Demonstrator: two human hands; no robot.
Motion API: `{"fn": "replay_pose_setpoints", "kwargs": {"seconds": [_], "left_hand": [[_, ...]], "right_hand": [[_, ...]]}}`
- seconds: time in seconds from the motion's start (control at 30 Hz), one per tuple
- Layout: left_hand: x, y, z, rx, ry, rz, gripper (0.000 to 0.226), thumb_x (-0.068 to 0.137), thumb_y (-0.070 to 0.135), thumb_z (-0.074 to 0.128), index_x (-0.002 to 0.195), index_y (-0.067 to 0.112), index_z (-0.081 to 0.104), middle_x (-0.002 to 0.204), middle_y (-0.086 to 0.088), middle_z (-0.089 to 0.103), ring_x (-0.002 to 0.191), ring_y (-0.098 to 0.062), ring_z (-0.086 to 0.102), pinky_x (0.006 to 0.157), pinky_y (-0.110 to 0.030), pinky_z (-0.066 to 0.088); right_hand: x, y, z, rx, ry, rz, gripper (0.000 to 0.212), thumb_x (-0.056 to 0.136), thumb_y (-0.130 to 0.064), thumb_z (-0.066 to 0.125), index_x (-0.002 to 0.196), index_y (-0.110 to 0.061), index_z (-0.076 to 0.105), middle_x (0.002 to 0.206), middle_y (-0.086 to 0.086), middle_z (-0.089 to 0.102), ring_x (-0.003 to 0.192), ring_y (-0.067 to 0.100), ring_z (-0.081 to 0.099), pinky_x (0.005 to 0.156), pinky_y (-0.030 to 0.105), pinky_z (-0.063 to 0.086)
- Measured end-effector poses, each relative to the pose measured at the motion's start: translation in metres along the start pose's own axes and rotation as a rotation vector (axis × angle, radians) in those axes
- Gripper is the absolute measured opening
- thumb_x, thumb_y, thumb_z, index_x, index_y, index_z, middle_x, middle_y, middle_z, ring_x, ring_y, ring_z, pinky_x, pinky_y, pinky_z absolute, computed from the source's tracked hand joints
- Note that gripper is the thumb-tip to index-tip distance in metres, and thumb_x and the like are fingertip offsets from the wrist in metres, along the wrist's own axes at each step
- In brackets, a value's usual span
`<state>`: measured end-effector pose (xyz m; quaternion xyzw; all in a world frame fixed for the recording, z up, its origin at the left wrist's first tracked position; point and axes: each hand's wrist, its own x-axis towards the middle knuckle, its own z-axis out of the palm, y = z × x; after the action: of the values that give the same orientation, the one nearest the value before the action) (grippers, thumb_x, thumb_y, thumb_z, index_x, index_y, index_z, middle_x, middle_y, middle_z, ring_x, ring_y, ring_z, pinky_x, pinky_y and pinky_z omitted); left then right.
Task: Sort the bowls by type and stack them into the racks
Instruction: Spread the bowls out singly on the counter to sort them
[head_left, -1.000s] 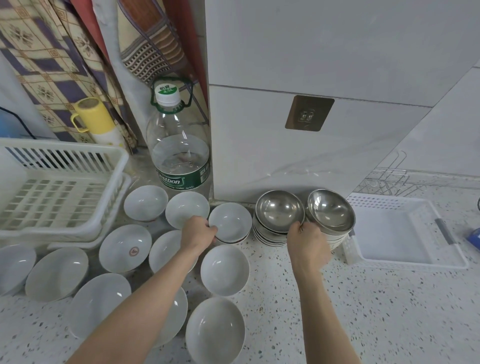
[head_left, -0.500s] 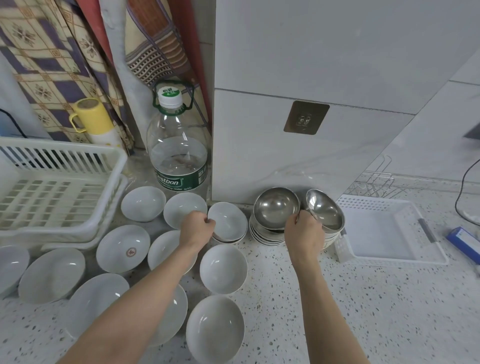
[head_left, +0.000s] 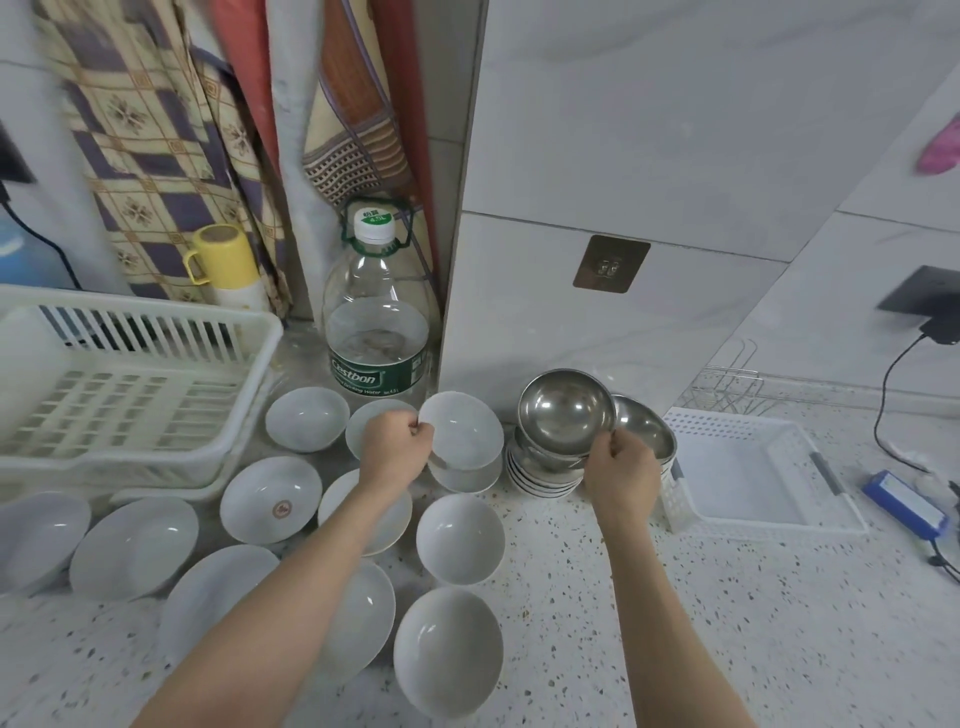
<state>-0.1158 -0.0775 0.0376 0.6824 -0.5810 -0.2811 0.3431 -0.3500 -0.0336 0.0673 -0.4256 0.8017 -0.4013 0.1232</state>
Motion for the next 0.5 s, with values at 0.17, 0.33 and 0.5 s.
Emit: {"fn": "replay_pose_setpoints", "kwargs": {"seconds": [0.17,0.33,0.5], "left_hand": [[-0.016,-0.017,-0.012,-0.363,0.007,-0.343,0.033,0.082,0.005,0.056,0.050,0.005,0.063,0.045,-0.003,0.062,0.045,-0.017,0.054,0.052,-0.024,0.040],[-0.040,-0.032,-0.018,-0.475,-0.045,-0.438,0.033,0.085,0.005,0.057,0.052,0.009,0.065,0.042,0.001,0.062,0.029,-0.004,0.040,0.046,-0.024,0.032],[-0.062,-0.036,-0.025,-0.489,-0.109,-0.434,0.033,0.084,0.003,0.056,0.052,0.009,0.062,0.041,0.000,0.058,0.030,-0.006,0.037,0.045,-0.025,0.029]], "right_hand": [[-0.031,0.013,-0.014,0.095,0.033,0.095,0.034,0.095,-0.017,0.045,0.066,-0.005,0.059,0.055,-0.003,0.063,0.049,0.012,0.049,0.051,0.025,0.037],[-0.075,0.039,-0.025,0.195,0.072,0.249,0.029,0.094,-0.018,0.047,0.074,-0.013,0.068,0.058,-0.004,0.069,0.055,0.009,0.057,0.054,0.025,0.039],[-0.107,0.062,-0.018,0.282,0.125,0.466,0.025,0.090,-0.012,0.048,0.084,-0.003,0.071,0.062,0.003,0.070,0.055,0.010,0.051,0.054,0.026,0.039]]}}
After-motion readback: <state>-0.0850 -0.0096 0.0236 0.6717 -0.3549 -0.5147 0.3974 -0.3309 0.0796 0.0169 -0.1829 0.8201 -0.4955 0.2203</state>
